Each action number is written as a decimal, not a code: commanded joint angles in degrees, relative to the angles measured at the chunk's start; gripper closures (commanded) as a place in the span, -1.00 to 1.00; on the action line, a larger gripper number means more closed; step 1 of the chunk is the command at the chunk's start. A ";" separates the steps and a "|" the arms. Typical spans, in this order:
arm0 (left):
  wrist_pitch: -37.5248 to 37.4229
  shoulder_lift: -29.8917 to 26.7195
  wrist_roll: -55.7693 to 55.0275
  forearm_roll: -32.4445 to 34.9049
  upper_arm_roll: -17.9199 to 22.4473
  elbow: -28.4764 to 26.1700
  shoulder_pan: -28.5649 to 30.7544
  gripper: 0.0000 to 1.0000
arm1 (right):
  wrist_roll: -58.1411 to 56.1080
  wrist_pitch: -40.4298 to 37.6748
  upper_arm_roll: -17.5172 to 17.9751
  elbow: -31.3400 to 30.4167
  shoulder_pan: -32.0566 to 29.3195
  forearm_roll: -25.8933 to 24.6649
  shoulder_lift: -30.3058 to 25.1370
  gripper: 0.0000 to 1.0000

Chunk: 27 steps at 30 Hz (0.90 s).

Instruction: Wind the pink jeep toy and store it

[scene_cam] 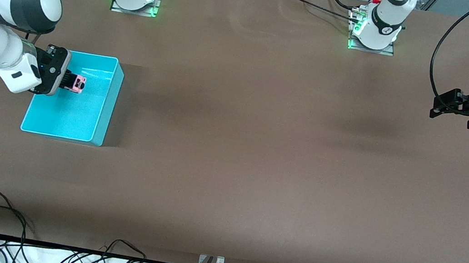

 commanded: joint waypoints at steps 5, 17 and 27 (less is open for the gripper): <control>-1.56 0.91 -0.65 0.67 -0.07 2.11 0.01 -1.00 | -3.10 12.94 -1.37 -15.46 0.20 1.27 -4.58 0.57; -1.82 0.91 -0.56 0.58 -0.07 2.11 0.10 -1.00 | -8.02 27.71 -3.04 -26.89 0.12 1.27 -3.88 0.57; -1.82 0.91 -0.56 0.58 0.02 2.11 0.10 -1.00 | -9.78 36.24 -3.48 -31.90 0.03 1.27 -2.12 0.54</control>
